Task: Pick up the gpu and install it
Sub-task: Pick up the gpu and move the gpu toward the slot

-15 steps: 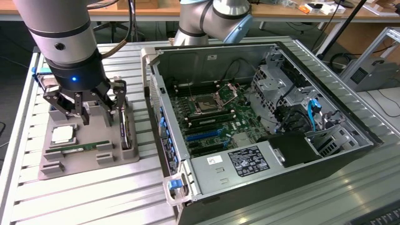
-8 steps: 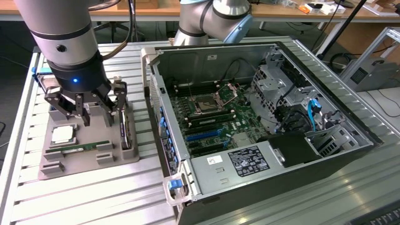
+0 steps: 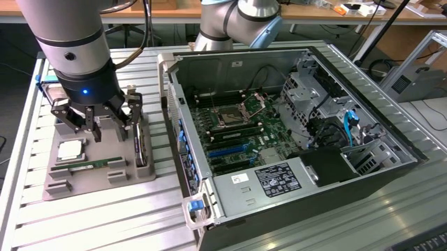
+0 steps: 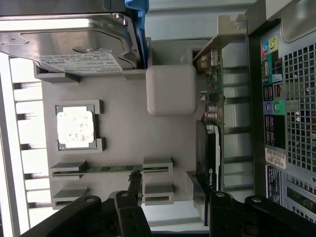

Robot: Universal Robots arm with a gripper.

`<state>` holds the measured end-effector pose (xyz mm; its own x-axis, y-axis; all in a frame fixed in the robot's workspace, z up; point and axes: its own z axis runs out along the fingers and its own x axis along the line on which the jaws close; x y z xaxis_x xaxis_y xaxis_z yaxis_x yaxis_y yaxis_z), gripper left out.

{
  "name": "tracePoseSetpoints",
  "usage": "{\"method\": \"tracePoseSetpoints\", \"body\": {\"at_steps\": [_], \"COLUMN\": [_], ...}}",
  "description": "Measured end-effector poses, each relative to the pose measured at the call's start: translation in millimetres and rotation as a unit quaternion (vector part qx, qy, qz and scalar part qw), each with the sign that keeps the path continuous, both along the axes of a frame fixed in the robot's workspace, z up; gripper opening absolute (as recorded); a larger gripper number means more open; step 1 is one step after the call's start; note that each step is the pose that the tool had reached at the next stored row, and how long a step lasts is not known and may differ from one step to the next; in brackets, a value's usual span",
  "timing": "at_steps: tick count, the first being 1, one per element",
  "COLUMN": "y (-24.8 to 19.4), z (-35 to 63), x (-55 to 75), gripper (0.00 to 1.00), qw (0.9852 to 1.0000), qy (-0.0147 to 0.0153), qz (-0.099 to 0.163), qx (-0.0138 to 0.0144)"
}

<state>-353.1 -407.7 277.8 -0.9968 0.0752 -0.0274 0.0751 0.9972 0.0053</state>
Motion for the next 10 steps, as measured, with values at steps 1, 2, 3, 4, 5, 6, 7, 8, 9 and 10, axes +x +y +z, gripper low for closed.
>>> {"method": "tracePoseSetpoints", "body": {"at_steps": [1, 2, 3, 4, 5, 6, 7, 8, 9, 10], "y": [0.0, 0.0, 0.0, -0.1, 0.0, 0.0, 0.0, -0.1, -0.1, -0.1], "z": [-0.4, -0.8, -1.1, -1.4, -1.9, -2.2, -2.7, -3.0, -3.4, -3.7], "x": [0.1, 0.1, 0.2, 0.2, 0.3, 0.3, 0.4, 0.4, 0.5, 0.6], "gripper": [0.54, 0.54, 0.54, 0.54, 0.54, 0.54, 0.54, 0.54, 0.54, 0.54], "qw": [1.0, 1.0, 1.0, 1.0, 1.0, 1.0, 1.0, 1.0, 1.0, 1.0], "qy": [0.0, 0.0, 0.0, 0.0, 0.0, 0.0, 0.0, 0.0, 0.0, 0.0], "qz": [0.0, 0.0, 0.0, 0.0, 0.0, 0.0, 0.0, 0.0, 0.0, 0.0], "qx": [-0.0003, -0.0007, -0.001, -0.0014, -0.0017, -0.002, -0.0024, -0.0026, -0.0029, -0.0032]}}
